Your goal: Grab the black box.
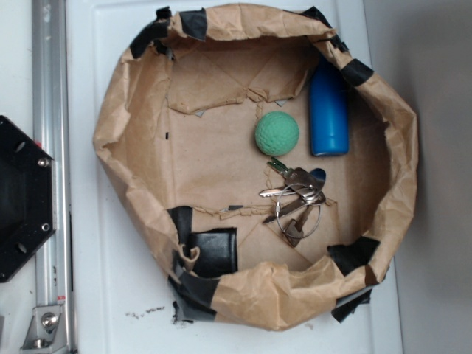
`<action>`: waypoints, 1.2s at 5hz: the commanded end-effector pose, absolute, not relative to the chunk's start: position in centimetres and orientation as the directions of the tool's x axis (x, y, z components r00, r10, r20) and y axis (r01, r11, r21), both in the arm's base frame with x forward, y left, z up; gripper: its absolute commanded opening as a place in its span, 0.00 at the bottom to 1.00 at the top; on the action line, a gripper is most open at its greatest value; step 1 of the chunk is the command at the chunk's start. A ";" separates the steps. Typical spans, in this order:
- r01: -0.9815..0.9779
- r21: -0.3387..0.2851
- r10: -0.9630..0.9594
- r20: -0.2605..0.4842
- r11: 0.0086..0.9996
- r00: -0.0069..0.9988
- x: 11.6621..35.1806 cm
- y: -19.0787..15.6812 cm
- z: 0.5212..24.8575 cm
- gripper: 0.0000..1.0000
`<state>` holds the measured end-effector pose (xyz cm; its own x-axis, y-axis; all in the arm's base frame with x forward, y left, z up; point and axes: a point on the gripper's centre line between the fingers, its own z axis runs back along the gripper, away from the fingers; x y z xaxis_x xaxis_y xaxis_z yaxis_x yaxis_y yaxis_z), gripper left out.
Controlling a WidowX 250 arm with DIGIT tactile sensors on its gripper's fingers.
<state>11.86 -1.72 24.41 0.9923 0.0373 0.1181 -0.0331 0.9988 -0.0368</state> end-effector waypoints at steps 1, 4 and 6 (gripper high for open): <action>-0.033 -0.037 0.037 0.118 0.999 0.992 11.9 -1.7 24.4 1.00; -0.131 -0.048 0.136 0.119 0.990 0.984 22.9 -0.3 20.1 1.00; -0.023 -0.232 0.039 0.065 0.972 0.997 24.1 -0.8 15.4 1.00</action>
